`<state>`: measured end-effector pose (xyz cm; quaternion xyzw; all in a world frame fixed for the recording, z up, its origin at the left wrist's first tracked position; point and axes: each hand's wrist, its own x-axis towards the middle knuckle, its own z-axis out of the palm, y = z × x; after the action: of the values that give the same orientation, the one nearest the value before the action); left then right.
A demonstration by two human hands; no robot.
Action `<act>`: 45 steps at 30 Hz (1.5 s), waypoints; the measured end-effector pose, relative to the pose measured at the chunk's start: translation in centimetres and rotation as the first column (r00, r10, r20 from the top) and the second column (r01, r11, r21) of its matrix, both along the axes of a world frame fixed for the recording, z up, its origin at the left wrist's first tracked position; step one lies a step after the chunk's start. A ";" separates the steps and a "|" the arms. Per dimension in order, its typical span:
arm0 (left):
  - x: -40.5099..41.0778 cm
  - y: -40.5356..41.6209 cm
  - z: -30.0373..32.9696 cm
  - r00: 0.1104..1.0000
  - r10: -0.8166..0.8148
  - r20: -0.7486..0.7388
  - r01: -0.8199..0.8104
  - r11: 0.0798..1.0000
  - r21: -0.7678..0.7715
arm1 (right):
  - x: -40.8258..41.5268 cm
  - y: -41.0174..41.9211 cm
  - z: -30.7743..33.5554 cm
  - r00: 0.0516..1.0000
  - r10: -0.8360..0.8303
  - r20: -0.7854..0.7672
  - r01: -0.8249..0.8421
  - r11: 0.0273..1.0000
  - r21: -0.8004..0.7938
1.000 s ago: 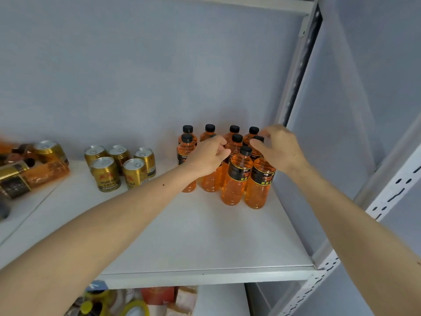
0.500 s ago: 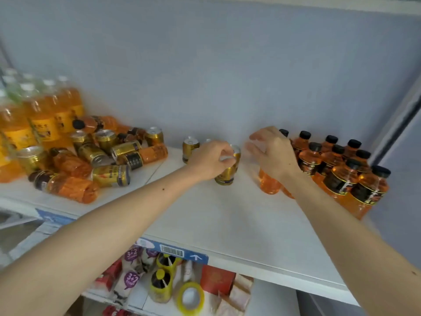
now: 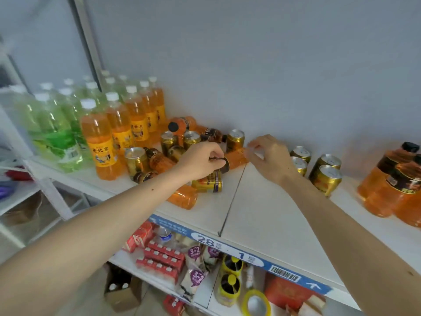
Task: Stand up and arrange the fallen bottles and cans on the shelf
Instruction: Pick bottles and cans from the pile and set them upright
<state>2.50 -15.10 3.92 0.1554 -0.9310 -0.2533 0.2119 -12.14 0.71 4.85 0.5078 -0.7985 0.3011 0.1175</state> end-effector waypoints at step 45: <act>11.6 -16.2 -5.0 0.875 -0.221 0.431 0.218 0.974 0.057 | 2.3 -7.5 -6.4 0.864 -0.131 0.487 -0.151 0.854 0.498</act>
<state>14.11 -31.30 -1.11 0.1022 -0.9655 -0.2375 -0.0318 -9.83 -6.81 -1.56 0.4279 -0.8494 0.1965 -0.2383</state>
